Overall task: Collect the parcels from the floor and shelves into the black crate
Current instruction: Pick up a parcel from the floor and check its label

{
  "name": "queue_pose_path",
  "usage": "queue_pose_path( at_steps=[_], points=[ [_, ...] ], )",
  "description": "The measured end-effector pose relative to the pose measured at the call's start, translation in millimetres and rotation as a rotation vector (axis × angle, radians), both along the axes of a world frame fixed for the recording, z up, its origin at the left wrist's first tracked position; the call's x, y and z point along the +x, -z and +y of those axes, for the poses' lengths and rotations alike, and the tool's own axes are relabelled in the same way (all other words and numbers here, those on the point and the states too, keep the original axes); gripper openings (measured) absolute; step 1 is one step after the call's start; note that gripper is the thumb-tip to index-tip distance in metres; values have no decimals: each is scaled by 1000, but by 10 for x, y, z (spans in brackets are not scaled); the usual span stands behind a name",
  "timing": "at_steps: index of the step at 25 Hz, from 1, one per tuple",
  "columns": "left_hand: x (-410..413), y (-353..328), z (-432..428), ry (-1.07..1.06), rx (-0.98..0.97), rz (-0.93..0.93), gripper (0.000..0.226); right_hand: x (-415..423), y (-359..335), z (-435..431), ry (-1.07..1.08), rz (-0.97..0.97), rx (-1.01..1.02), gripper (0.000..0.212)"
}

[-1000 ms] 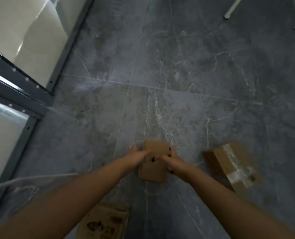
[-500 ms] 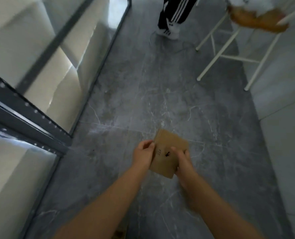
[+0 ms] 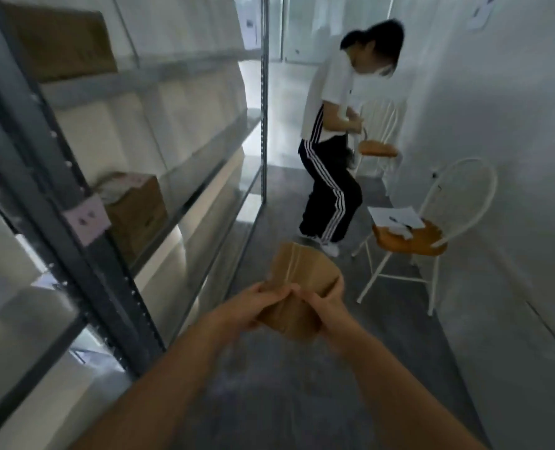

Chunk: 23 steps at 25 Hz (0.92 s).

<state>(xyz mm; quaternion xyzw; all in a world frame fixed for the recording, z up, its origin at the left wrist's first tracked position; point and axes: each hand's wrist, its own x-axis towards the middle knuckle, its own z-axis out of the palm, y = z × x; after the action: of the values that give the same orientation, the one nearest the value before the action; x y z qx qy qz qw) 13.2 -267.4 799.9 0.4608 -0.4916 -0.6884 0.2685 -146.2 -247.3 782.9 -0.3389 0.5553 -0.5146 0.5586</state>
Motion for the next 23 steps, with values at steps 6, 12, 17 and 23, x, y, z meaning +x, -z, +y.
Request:
queue_pose_path(
  at_steps=[6, 12, 17, 23],
  points=[
    [536, -1388, 581, -108, -285, 47, 56, 161, -1328, 226, -458, -453, -202, 67],
    [547, -1711, 1343, -371, -423, 301, 41, 587, -1676, 579, -679, -573, -266, 58],
    [619, -1780, 2079, -645, -587, 200, 39, 848, -1714, 952, -707, -306, -468, 38],
    [668, -1698, 3116, -954, -711, -142, 43, 1202, -1650, 1695, -752, -123, -777, 50]
  ],
)
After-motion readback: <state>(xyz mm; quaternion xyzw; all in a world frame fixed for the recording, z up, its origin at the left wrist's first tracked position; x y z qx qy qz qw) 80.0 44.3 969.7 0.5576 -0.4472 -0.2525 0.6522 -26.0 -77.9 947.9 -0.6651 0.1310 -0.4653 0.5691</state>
